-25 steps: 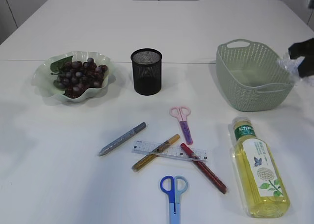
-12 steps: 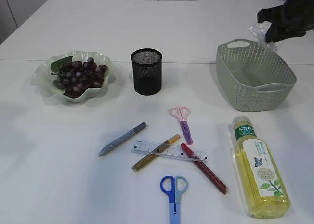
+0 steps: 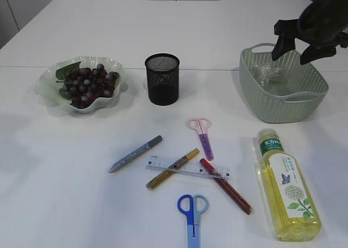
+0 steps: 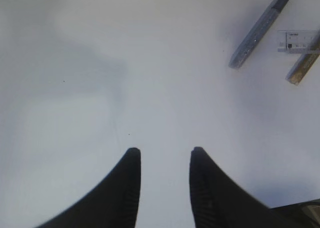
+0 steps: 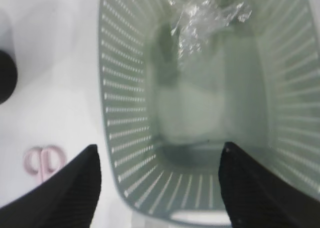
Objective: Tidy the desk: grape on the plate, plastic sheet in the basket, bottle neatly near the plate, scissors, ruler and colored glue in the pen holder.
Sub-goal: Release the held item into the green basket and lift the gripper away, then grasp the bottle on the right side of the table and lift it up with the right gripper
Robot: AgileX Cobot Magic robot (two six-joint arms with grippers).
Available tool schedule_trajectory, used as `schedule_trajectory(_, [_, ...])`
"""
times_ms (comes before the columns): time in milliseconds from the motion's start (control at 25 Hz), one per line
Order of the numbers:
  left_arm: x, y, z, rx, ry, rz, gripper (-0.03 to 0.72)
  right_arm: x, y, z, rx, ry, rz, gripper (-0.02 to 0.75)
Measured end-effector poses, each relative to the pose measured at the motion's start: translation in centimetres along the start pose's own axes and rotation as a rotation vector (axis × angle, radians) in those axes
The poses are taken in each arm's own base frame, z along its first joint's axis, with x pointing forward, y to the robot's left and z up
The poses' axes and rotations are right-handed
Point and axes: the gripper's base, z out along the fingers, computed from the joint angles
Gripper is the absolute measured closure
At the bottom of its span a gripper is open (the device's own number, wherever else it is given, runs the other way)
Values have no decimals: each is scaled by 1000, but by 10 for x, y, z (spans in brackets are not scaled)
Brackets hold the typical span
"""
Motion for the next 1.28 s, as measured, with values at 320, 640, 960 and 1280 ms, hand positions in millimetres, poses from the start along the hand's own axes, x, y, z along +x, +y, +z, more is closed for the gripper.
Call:
schedule_trajectory(320, [-6, -1, 0, 12, -64, -3, 442, 17, 22, -45, -32, 186, -44, 163])
schedule_trajectory(640, [-8, -2, 0, 18, -84, -6, 442, 45, 71, -58, 73, 239, -159, 163])
schedule_trajectory(960, [-8, -2, 0, 18, -84, -6, 442, 106, 84, -43, 91, 412, -150, 163])
schedule_trajectory(1280, [-8, -2, 0, 20, -84, -5, 442, 155, 92, -17, 109, 436, -94, 163])
